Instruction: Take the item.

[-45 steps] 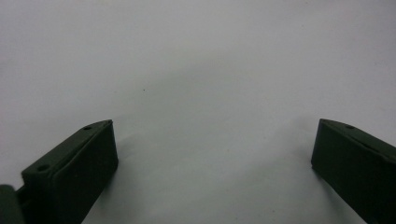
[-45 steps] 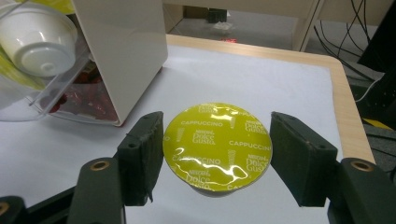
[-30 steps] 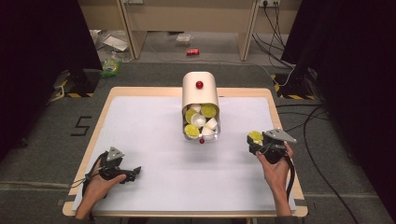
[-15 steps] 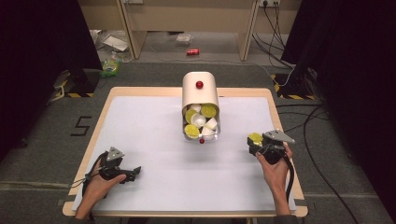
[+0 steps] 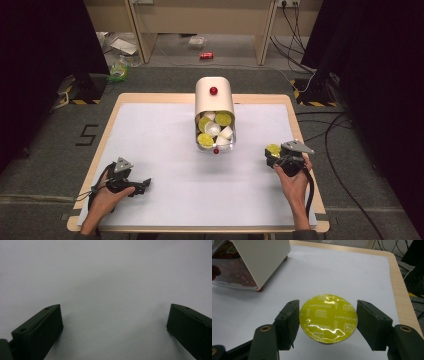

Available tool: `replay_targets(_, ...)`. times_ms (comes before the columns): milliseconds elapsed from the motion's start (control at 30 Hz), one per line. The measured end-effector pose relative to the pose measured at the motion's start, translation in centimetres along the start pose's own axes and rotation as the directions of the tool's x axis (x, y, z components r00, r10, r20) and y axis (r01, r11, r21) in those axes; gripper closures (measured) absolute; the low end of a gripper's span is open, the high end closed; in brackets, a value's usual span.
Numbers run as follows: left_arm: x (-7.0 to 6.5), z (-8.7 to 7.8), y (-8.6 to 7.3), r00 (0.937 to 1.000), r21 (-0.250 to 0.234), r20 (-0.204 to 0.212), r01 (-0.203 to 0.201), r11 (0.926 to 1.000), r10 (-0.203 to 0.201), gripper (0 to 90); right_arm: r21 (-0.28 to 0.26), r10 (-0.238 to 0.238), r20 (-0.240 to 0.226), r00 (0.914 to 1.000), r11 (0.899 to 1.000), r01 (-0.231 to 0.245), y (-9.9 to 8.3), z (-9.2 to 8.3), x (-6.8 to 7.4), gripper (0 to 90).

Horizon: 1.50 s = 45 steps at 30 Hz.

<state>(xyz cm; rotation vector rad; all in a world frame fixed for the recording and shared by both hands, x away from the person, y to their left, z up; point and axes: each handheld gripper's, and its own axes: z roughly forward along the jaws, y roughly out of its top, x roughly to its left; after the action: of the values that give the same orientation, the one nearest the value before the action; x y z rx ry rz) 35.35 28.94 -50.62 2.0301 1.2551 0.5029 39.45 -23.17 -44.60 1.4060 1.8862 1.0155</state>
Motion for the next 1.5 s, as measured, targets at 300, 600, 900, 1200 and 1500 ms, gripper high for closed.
replay_targets(300, 0.0, 0.0, 0.0, 1.0000, 0.000, 0.000, 0.000, 1.0000, 0.000, 0.0, 0.011, -0.003, 0.002, 1.0000, 1.000, 0.003, -0.2, 0.3, 0.0, 37.4)
replay_targets(600, 0.0, 0.0, 0.0, 1.0000, 0.001, 0.000, 0.000, 1.0000, 0.000, 0.0, 0.025, 0.000, 0.003, 1.0000, 1.000, 0.000, -0.4, 0.5, 0.1, 37.4)
replay_targets(900, 0.0, 0.0, 0.0, 1.0000, 0.000, 0.000, 0.000, 1.0000, 0.000, 0.0, 0.046, -0.010, -0.001, 1.0000, 0.999, 0.010, -0.8, 1.0, 0.1, 37.4)
replay_targets(1200, 0.0, 0.0, 0.0, 1.0000, 0.000, 0.000, 0.000, 1.0000, 0.000, 0.0, 0.065, -0.007, -0.002, 1.0000, 0.998, 0.008, -1.1, 1.3, 0.1, 37.4)
replay_targets(1500, 0.0, 0.0, 0.0, 1.0000, 0.001, 0.000, -0.001, 1.0000, 0.001, 0.0, 0.081, -0.008, -0.004, 1.0000, 0.997, 0.008, -1.3, 1.6, 0.0, 37.4)
